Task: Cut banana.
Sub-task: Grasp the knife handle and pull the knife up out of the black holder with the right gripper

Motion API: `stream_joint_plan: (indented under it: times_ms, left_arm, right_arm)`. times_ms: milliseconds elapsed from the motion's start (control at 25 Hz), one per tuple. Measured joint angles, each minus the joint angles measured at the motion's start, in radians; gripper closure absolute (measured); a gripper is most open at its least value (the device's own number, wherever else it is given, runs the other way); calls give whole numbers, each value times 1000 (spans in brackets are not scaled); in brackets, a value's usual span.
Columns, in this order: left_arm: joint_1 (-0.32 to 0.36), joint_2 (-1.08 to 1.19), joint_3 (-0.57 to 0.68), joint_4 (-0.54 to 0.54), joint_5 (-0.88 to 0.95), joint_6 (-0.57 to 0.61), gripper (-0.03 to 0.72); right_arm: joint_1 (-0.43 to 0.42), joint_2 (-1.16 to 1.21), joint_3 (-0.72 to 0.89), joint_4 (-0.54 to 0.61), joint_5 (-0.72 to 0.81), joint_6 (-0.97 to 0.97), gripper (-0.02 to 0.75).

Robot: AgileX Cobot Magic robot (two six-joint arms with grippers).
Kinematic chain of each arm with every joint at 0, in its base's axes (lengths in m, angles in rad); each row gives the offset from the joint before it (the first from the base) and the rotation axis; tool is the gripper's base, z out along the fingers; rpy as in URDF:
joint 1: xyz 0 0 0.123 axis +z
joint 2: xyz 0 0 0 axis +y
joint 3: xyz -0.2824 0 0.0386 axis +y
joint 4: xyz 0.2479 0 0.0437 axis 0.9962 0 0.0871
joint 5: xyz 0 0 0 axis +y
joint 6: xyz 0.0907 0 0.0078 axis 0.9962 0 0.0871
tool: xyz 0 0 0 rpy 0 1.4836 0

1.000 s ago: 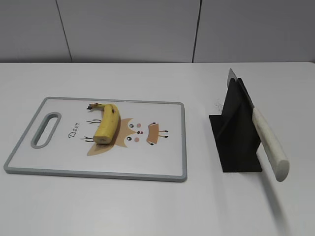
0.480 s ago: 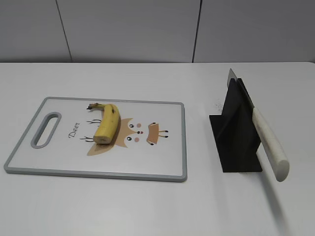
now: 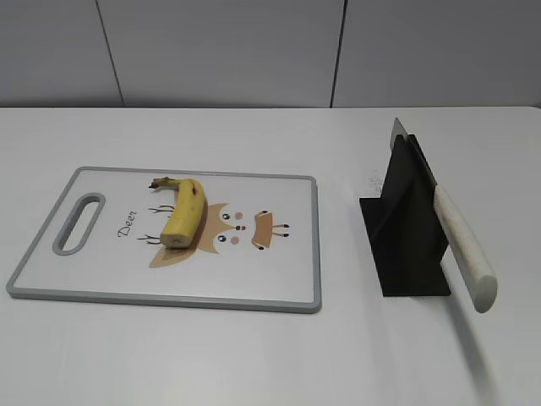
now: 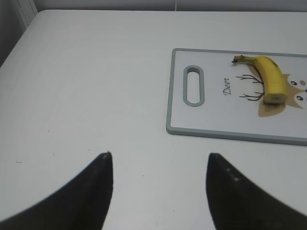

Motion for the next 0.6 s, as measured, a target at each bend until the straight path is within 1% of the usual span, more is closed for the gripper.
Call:
stream_joint_plan:
  times_ms: [160,400,480,600]
  left_arm:
    - [0,0,0,0,0,0,99]
    - [0,0,0,0,0,0,99]
    - [0,0,0,0,0,0,99]
    - [0,0,0,0,0,0,99]
  right_arm:
    - [56,66,-45,0,0,18,146]
    - [198,240,-150,-9,0,44,146]
    - [215,300,-199,-5,-1,67,150]
    - [218,387,-256,3,-2,136,162]
